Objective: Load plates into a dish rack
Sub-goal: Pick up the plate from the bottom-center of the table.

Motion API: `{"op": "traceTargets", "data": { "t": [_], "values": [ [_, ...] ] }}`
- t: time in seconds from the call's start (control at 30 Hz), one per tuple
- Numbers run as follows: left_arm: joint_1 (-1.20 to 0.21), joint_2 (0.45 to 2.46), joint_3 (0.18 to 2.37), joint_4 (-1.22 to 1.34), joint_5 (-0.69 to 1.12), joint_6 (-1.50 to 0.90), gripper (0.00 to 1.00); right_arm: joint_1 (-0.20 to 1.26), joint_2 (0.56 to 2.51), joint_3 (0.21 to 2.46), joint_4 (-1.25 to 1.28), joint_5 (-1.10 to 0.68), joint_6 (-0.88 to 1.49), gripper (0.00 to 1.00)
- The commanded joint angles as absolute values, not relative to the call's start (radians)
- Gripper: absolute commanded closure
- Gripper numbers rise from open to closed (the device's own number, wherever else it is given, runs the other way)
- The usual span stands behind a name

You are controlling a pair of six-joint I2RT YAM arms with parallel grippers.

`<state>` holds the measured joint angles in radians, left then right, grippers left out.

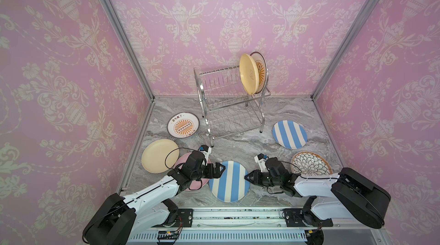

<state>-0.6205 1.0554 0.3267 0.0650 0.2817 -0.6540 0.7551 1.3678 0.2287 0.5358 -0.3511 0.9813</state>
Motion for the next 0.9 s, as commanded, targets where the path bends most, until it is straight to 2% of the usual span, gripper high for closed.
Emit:
{"op": "traceTargets", "data": {
  "t": [0.0, 0.4, 0.5, 0.87],
  "values": [
    [-0.631, 1.046, 0.307, 0.074, 0.290, -0.677, 0.01, 0.763, 1.404, 0.202, 0.589, -0.363, 1.005, 0.77],
    [-0.635, 1.024, 0.311, 0.060, 0.275, -0.669, 0.01, 0.763, 1.351, 0.225, 0.507, -0.350, 0.992, 0.98],
    [-0.635, 1.015, 0.335, 0.028, 0.263, -0.649, 0.01, 0.764, 1.261, 0.253, 0.368, -0.317, 0.960, 1.00],
    [-0.633, 0.971, 0.393, -0.046, 0.170, -0.612, 0.01, 0.738, 0.828, 0.446, -0.402, -0.099, 0.779, 1.00]
  ]
}}
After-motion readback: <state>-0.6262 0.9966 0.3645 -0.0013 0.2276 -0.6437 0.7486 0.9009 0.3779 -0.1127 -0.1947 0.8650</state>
